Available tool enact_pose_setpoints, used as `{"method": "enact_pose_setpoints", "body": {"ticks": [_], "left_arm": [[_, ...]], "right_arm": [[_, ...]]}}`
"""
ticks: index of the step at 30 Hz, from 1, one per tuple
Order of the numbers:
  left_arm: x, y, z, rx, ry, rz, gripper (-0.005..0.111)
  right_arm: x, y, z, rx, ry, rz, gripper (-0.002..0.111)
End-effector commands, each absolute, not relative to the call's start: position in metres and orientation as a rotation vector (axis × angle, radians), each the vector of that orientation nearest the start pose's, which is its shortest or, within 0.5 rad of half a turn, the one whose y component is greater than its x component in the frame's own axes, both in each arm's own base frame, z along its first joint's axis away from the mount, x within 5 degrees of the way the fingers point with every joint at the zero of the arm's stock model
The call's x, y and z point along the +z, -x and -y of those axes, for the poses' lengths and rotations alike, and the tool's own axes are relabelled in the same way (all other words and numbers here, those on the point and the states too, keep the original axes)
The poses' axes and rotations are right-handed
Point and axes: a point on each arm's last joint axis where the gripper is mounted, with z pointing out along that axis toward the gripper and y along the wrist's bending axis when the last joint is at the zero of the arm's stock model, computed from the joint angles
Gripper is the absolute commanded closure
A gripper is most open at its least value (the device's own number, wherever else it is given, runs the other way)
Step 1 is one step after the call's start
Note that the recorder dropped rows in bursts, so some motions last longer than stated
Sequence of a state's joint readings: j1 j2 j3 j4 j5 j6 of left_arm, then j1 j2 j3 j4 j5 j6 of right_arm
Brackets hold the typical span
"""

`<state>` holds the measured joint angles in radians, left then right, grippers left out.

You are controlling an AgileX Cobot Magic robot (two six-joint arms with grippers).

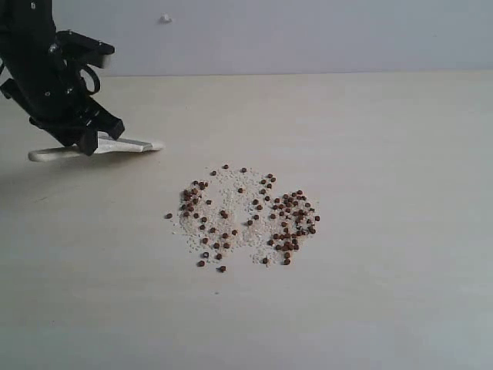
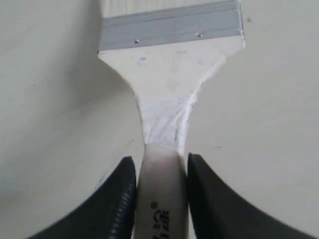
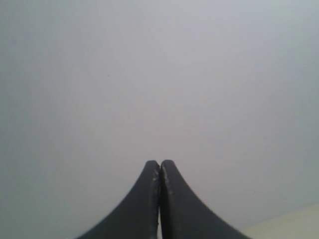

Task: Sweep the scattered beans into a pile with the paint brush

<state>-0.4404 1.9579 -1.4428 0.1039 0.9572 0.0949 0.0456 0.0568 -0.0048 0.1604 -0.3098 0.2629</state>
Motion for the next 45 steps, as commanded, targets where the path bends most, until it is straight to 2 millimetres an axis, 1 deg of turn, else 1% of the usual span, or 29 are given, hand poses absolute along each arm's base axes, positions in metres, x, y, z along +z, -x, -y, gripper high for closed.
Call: {"method": "enact_pose_setpoints", "body": {"ticks": [1,4,5,8,10,11,12,14,17,19,21,23,28,31,35,40,42,45], "left_arm": [[0.209,-0.361,0.162,0.079,-0.883,-2.83,0.107],[0.209,-0.362,0.162,0.08,-0.889,-2.828,0.107],[0.209,-0.362,0.162,0.08,-0.889,-2.828,0.107],[0.209,-0.362,0.162,0.08,-0.891,-2.826,0.107],[0.209,-0.361,0.162,0.08,-0.891,-2.829,0.107],[0.209,-0.361,0.162,0.08,-0.891,-2.829,0.107],[0.209,-0.361,0.162,0.078,-0.89,-2.829,0.107],[0.21,-0.361,0.163,0.066,-0.884,-2.833,0.107],[0.211,-0.361,0.164,0.044,-0.88,-2.833,0.107],[0.214,-0.362,0.166,0.018,-0.881,-2.823,0.107],[0.217,-0.363,0.169,-0.017,-0.88,-2.813,0.107],[0.221,-0.364,0.172,-0.051,-0.886,-2.798,0.107],[0.229,-0.367,0.176,-0.096,-0.874,-2.775,0.107],[0.23,-0.368,0.176,-0.1,-0.872,-2.772,0.107],[0.229,-0.368,0.177,-0.108,-0.869,-2.777,0.107],[0.229,-0.367,0.177,-0.114,-0.867,-2.778,0.107],[0.229,-0.367,0.177,-0.119,-0.864,-2.779,0.107],[0.229,-0.367,0.178,-0.123,-0.863,-2.779,0.107]], "right_arm": [[0.245,-0.068,-0.005,0.281,-0.126,-1.285,0.108],[0.251,-0.084,-0.015,0.284,0.0,-1.339,0.108],[0.255,-0.091,-0.02,0.284,0.076,-1.343,0.108],[0.264,-0.117,-0.038,0.261,0.361,-1.372,0.108],[0.268,-0.138,-0.05,0.24,0.58,-1.395,0.108],[0.266,-0.15,-0.055,0.248,0.666,-1.415,0.108],[0.264,-0.163,-0.06,0.271,0.744,-1.428,0.108],[0.257,-0.186,-0.068,0.337,0.845,-1.442,0.107],[0.242,-0.22,-0.079,0.428,1.009,-1.412,0.099],[0.233,-0.237,-0.084,0.482,1.088,-1.367,0.093],[0.222,-0.253,-0.091,0.518,1.165,-1.329,0.085],[0.211,-0.267,-0.102,0.513,1.238,-1.313,0.078],[0.187,-0.29,-0.146,0.445,1.445,-1.256,0.064],[0.179,-0.306,-0.177,0.452,1.492,-1.22,0.06],[0.172,-0.325,-0.214,0.486,1.499,-1.166,0.059],[0.149,-0.347,-0.244,0.507,1.53,-1.14,0.059],[0.134,-0.359,-0.256,0.526,1.521,-1.144,0.059],[0.122,-0.372,-0.262,0.556,1.48,-1.191,0.059]]}}
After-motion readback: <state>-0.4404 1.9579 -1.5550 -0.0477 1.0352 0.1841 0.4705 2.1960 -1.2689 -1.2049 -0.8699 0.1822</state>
